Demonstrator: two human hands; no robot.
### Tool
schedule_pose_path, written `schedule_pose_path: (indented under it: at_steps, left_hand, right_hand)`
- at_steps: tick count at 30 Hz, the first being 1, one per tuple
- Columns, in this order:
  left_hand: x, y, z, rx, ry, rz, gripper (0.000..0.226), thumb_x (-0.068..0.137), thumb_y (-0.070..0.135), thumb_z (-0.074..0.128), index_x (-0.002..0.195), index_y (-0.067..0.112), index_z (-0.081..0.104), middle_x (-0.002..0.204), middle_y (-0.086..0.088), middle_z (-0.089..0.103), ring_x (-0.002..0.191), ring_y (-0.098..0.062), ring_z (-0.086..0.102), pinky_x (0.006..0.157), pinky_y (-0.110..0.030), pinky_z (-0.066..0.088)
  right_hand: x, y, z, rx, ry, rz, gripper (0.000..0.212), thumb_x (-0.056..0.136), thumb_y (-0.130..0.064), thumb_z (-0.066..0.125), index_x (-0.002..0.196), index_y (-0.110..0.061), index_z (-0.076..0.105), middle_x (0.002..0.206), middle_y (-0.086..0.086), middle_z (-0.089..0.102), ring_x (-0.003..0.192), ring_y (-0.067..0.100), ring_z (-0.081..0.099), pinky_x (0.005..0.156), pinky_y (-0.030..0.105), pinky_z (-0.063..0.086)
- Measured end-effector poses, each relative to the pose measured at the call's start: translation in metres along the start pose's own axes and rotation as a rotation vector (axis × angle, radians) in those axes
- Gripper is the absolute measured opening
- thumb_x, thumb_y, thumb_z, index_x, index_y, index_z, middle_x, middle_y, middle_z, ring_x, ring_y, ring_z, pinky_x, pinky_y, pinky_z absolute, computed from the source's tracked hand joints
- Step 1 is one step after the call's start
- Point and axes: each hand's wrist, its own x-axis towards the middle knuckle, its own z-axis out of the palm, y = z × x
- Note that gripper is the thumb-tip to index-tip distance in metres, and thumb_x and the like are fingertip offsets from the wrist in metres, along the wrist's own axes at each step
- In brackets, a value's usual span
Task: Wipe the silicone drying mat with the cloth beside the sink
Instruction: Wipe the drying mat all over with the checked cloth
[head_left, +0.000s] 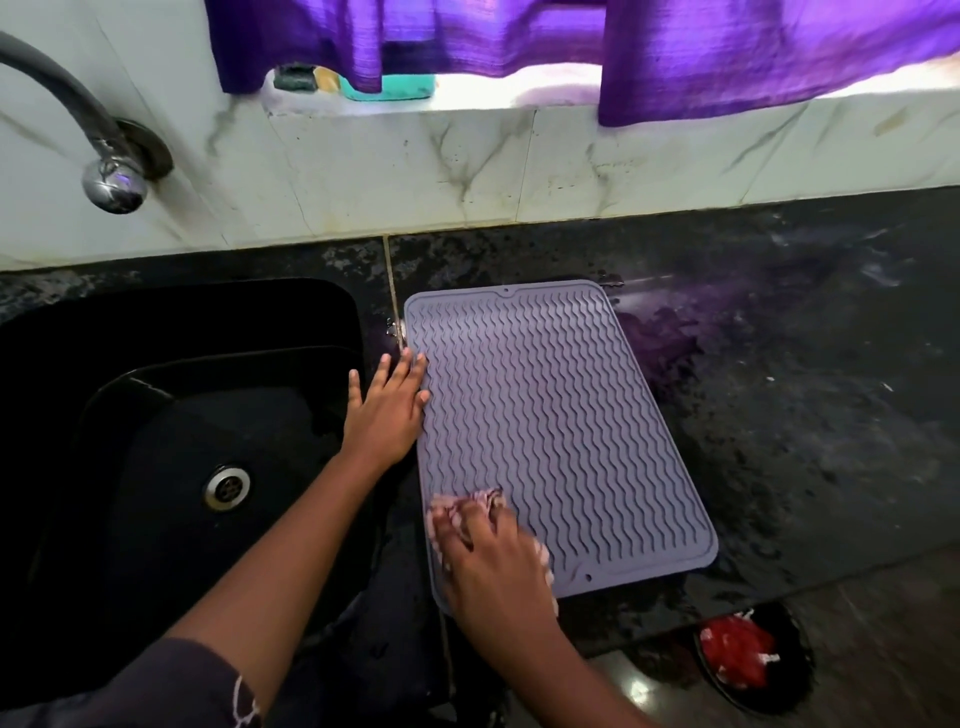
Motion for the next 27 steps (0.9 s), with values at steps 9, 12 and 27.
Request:
schedule_pose_path:
  at_steps: [9, 12, 27]
  left_hand:
    - [-0.041, 0.007, 0.010, 0.003, 0.040, -0.029, 0.053, 0.101, 0.038, 0.023, 0.151, 0.028, 0.007, 0.160, 0.006, 0.006, 0.147, -0.017, -0.004, 0.113, -0.048, -0.014]
    - [-0.045, 0.008, 0.012, -0.005, 0.038, -0.039, 0.052, 0.102, 0.037, 0.019, 0.151, 0.029, 0.005, 0.160, 0.007, 0.004, 0.147, -0.016, -0.006, 0.113, -0.047, -0.014]
    - [-0.052, 0.026, 0.026, -0.054, 0.175, -0.151, 0.049, 0.102, 0.030, 0.021, 0.150, 0.026, 0.015, 0.159, 0.007, 0.014, 0.147, -0.016, 0.000, 0.113, -0.049, -0.013]
  right_hand:
    - [0.026, 0.008, -0.008, 0.022, 0.012, 0.019, 0.052, 0.069, -0.038, 0.070, 0.119, -0.023, 0.062, 0.118, 0.006, 0.064, 0.103, 0.028, 0.060, 0.081, 0.041, 0.052]
    - [-0.003, 0.001, -0.003, 0.023, -0.021, -0.076, 0.044, 0.068, -0.040, 0.066, 0.110, -0.026, 0.068, 0.108, 0.001, 0.069, 0.095, 0.025, 0.065, 0.073, 0.035, 0.054]
    - [-0.068, -0.014, 0.005, -0.023, -0.128, 0.034, 0.052, 0.049, -0.035, 0.081, 0.097, -0.014, 0.073, 0.088, 0.012, 0.068, 0.077, 0.030, 0.065, 0.058, 0.038, 0.055]
